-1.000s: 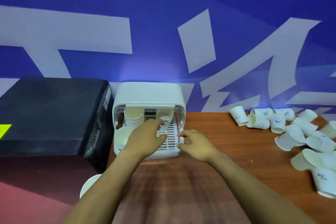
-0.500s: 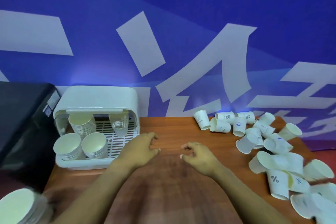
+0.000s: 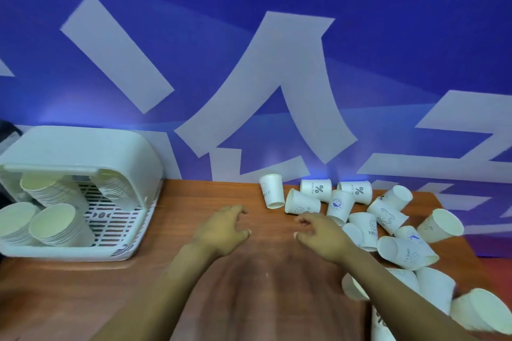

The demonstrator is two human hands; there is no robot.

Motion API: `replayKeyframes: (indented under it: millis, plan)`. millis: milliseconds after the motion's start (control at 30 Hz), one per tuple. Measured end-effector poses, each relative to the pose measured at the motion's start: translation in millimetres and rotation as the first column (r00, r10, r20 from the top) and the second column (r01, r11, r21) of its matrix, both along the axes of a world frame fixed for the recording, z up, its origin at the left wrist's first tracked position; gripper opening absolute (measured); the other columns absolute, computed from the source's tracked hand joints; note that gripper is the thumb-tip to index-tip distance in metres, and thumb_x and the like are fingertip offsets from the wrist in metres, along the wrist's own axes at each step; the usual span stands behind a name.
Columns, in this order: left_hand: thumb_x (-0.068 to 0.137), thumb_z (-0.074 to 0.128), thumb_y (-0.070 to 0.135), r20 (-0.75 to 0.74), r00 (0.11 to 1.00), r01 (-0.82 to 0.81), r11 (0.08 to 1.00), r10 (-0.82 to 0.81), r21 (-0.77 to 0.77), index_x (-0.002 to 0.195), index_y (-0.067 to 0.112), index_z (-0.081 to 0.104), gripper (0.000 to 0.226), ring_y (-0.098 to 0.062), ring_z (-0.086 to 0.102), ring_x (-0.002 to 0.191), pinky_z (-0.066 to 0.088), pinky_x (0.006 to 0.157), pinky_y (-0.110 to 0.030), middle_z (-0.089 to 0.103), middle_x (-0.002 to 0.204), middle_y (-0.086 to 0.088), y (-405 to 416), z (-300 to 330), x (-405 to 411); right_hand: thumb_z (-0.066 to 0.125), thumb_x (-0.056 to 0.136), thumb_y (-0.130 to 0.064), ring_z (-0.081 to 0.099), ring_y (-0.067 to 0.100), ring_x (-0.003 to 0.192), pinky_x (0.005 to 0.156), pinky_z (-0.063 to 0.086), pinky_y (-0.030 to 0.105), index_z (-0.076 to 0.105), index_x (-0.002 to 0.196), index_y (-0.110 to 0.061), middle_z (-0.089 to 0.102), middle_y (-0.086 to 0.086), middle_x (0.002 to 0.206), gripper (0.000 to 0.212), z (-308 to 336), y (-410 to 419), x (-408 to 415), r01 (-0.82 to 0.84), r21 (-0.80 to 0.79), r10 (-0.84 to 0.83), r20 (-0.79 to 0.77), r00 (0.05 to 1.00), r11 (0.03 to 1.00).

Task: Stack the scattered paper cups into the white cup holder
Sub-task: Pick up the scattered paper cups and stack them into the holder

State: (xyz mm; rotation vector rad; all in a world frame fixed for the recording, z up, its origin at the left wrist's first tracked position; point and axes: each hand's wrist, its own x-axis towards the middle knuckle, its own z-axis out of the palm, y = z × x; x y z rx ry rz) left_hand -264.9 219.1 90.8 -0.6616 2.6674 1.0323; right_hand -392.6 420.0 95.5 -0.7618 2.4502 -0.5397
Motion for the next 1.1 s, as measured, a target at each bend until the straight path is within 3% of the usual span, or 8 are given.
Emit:
replayKeyframes:
  millis: [367,567,700,900,1100]
  plan:
    - [0.087,0.06,0.042,0.116,0.98,-0.166,0.986,0.163,0.021,0.14,0.025,0.04,0.059,-0.027,0.038,0.133,0.033,0.108,-0.035,0.04,0.143,-0.007,2,-21,-95,0.062,0.084,-0.035,0.044,0.019,0.126,0.103,0.04,0.036,0.036,0.141,-0.028,0.042,-0.001,0.141,0.063,-31,-8,-74,-0.039,0.092,0.047,-0.092,0.995,0.995]
    - [0.083,0.06,0.054,0.129,0.975,-0.177,0.983,0.181,-0.038,0.143,0.024,0.031,0.073,-0.031,0.045,0.122,0.04,0.1,-0.04,0.045,0.132,-0.011,3,-52,-156,0.059,0.085,-0.041,0.038,0.021,0.129,0.102,0.039,0.037,0.029,0.143,-0.03,0.037,-0.003,0.143,0.066,-61,-23,-106,-0.129,0.158,0.165,-0.245,0.955,0.979]
    - [0.083,0.059,0.056,0.117,0.971,-0.206,0.978,0.21,-0.043,0.149,0.027,0.018,0.083,-0.033,0.044,0.124,0.04,0.103,-0.042,0.042,0.134,-0.013,6,-76,-173,0.06,0.082,-0.048,0.035,0.02,0.131,0.105,0.036,0.036,0.025,0.144,-0.033,0.034,-0.005,0.145,0.072,-79,-27,-115,-0.124,0.181,0.17,-0.26,0.951,0.976]
    - [0.08,0.062,0.058,0.093,0.958,-0.274,0.962,0.272,0.004,0.146,0.019,0.019,0.088,-0.036,0.049,0.119,0.043,0.098,-0.045,0.046,0.133,-0.016,14,-101,-190,0.061,0.08,-0.048,0.037,0.022,0.128,0.102,0.034,0.035,0.026,0.142,-0.032,0.034,-0.005,0.143,0.073,-93,-36,-123,-0.168,0.206,0.223,-0.279,0.934,0.964]
    - [0.082,0.066,0.037,0.039,0.947,-0.322,0.944,0.32,0.077,0.139,0.016,0.024,0.074,-0.035,0.052,0.113,0.046,0.092,-0.041,0.049,0.127,-0.016,18,-108,-196,0.059,0.085,-0.04,0.037,0.021,0.127,0.108,0.027,0.034,0.022,0.145,-0.033,0.036,-0.006,0.141,0.071,-98,-39,-126,-0.198,0.216,0.256,-0.284,0.924,0.956]
